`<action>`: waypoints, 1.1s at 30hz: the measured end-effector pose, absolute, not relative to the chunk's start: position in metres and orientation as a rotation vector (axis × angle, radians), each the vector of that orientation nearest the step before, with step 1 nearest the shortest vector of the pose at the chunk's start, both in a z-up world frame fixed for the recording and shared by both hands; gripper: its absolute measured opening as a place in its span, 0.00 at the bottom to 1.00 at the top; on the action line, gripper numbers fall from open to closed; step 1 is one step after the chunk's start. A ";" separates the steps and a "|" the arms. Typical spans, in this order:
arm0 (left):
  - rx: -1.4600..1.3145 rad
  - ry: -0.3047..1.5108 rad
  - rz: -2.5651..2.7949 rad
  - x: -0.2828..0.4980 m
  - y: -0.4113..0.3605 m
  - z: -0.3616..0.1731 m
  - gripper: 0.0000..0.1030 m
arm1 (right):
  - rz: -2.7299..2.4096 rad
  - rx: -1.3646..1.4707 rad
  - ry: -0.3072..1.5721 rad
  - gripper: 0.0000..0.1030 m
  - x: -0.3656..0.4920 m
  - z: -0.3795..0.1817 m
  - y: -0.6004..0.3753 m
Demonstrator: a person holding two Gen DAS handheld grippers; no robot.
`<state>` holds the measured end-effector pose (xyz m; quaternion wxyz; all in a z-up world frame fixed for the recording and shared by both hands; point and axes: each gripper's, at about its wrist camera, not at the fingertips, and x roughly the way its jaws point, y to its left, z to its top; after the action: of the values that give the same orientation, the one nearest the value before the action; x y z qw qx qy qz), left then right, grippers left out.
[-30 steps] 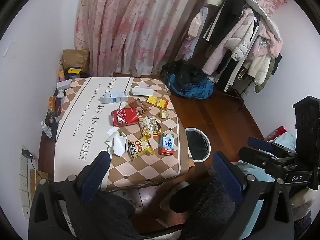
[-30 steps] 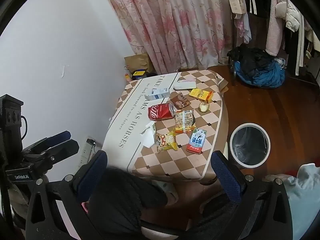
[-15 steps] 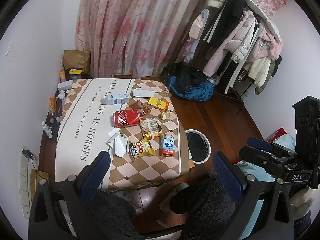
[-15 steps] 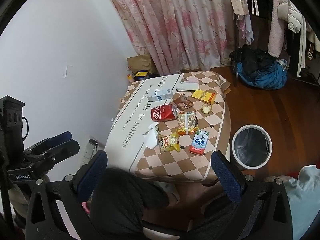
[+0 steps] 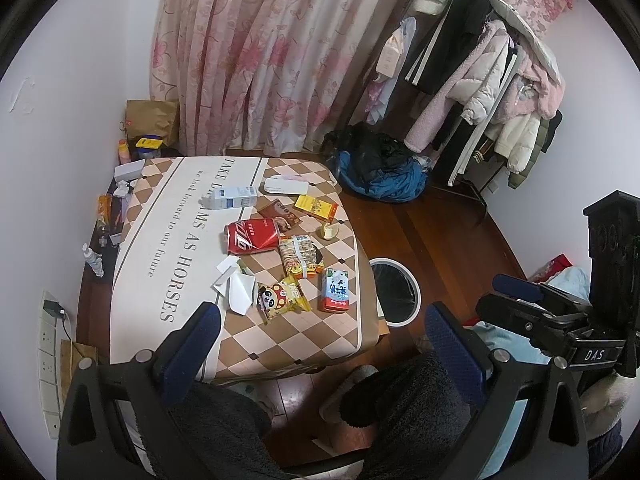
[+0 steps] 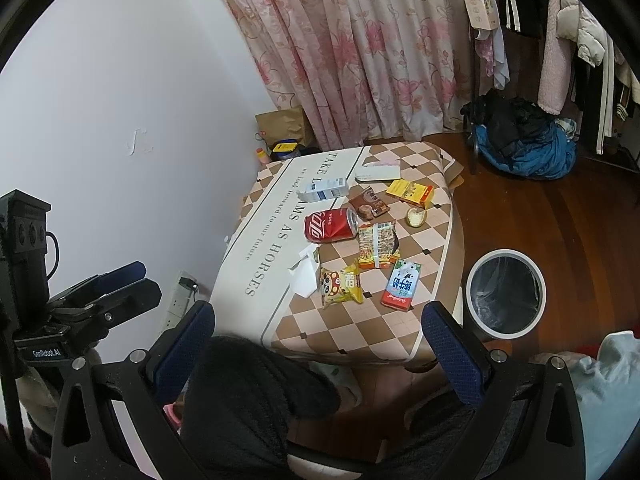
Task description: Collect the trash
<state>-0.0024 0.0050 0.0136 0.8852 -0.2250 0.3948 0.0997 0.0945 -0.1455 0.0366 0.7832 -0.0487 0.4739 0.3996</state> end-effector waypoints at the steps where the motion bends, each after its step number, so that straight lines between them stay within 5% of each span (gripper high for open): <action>1: -0.467 0.821 0.209 -0.002 0.005 0.013 1.00 | 0.863 -0.106 1.024 1.00 0.094 0.037 -0.144; 33: -0.468 0.820 0.208 -0.003 0.007 0.015 1.00 | 0.875 -0.111 1.023 1.00 0.093 0.038 -0.139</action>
<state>-0.0034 0.0075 0.0148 0.8855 -0.2248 0.3942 0.0998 0.0927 -0.1395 0.0376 0.7805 -0.0512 0.4735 0.4049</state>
